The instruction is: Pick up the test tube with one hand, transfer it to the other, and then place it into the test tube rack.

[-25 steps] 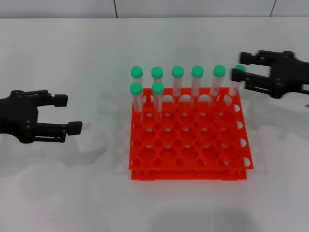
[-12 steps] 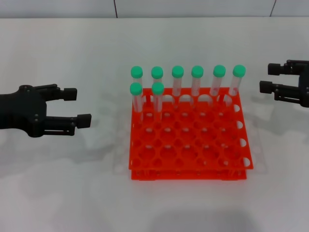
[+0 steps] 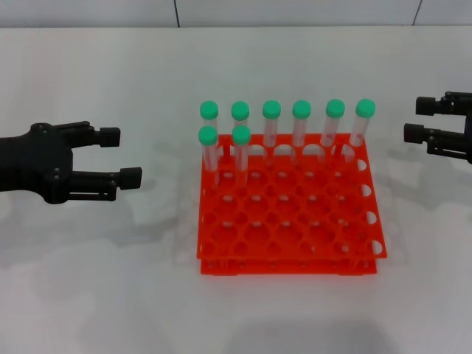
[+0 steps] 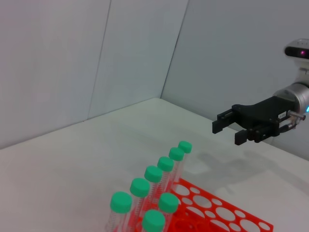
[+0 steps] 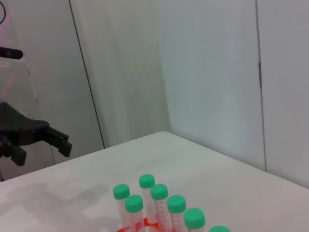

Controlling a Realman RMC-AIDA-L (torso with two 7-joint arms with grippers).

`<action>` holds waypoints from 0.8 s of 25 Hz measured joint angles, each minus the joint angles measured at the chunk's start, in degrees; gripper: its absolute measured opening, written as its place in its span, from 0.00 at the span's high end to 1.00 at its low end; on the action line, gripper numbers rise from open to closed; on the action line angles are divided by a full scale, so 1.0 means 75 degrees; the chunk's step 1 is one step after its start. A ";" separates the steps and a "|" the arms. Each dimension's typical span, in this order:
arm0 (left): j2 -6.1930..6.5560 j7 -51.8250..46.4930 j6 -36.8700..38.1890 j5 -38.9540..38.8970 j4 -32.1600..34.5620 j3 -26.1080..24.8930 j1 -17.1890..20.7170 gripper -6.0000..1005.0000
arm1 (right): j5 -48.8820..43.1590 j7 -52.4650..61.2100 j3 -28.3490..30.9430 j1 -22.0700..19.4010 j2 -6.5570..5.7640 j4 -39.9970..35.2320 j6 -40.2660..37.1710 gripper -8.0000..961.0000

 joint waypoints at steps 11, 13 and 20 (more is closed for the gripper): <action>0.0006 -0.0022 0.0027 -0.0037 0.0001 0.0004 -0.0016 0.12 | -0.0146 0.0009 0.0017 -0.0067 -0.0020 -0.0003 -0.0290 0.43; 0.0006 -0.0024 0.0028 -0.0037 0.0001 0.0011 -0.0037 0.12 | -0.0204 0.0016 0.0018 -0.0068 -0.0010 -0.0003 -0.0314 0.43; 0.0005 -0.0024 0.0028 -0.0046 0.0001 0.0019 -0.0056 0.12 | -0.0311 0.0100 0.0024 -0.0068 -0.0004 -0.0010 -0.0404 0.43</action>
